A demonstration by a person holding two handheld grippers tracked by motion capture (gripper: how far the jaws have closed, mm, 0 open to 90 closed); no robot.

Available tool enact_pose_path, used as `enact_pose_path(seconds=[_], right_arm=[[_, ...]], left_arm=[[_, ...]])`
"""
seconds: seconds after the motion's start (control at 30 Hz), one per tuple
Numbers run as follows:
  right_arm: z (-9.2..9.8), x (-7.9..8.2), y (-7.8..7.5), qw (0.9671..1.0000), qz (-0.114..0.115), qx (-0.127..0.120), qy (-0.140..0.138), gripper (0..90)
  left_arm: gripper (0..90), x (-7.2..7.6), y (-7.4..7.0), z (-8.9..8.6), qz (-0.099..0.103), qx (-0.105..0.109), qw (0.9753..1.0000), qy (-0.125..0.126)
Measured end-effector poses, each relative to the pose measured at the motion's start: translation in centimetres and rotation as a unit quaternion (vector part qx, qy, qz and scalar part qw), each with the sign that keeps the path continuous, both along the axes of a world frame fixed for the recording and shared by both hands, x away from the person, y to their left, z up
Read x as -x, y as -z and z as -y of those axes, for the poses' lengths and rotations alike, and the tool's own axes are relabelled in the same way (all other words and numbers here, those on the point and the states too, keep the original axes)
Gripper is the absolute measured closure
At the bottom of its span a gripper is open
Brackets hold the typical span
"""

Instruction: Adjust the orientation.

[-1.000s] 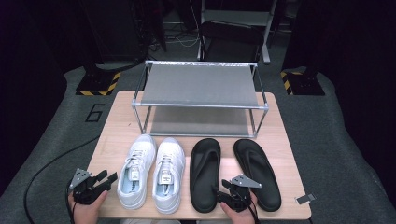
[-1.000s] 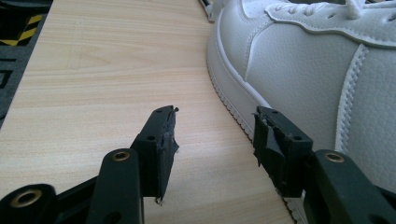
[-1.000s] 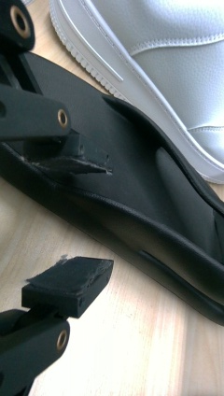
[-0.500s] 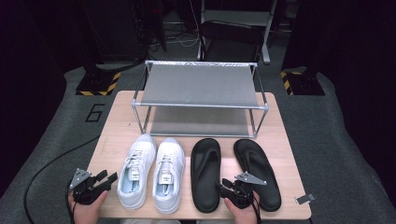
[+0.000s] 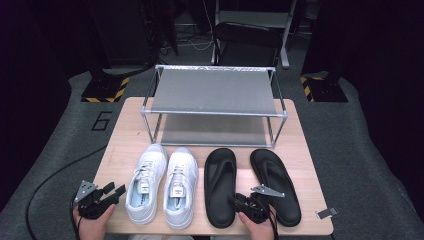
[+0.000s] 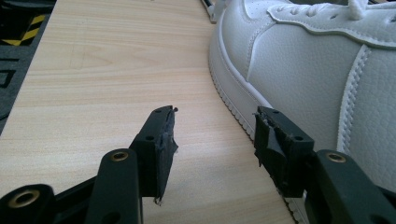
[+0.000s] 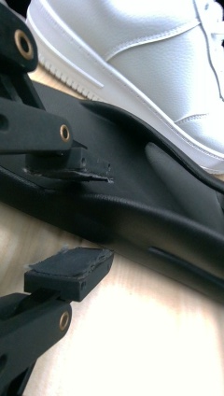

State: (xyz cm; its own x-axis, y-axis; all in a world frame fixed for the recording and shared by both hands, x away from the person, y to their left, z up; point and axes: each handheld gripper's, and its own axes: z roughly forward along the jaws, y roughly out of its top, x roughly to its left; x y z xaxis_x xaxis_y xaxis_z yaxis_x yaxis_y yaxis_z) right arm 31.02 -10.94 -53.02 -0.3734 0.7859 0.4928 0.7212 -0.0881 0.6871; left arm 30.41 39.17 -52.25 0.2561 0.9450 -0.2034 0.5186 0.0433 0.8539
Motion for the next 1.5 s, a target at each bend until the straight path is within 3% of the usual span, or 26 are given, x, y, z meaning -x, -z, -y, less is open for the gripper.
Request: enact_pose_path(seconds=[0.1,0.43,0.87,1.5], right_arm=[[0.28,-0.25,0.37,0.9994,-0.019,-0.028,0.002,54.8],[0.32,-0.26,0.55,0.9986,-0.03,-0.043,0.004,55.3],[0.98,-0.22,0.93,0.9945,-0.058,-0.085,0.016,61.7],[0.77,-0.02,1.04,0.9932,-0.054,-0.098,0.03,67.2]], left_arm=[[47.8,-0.01,0.01,0.03,0.0,0.0,1.0,-0.001],[47.9,0.01,-0.02,0.04,0.001,-0.002,1.0,-0.002],[48.0,0.03,-0.05,-0.01,0.003,-0.003,1.0,-0.004],[48.0,0.03,-0.04,-0.04,0.005,-0.003,1.0,-0.006]])
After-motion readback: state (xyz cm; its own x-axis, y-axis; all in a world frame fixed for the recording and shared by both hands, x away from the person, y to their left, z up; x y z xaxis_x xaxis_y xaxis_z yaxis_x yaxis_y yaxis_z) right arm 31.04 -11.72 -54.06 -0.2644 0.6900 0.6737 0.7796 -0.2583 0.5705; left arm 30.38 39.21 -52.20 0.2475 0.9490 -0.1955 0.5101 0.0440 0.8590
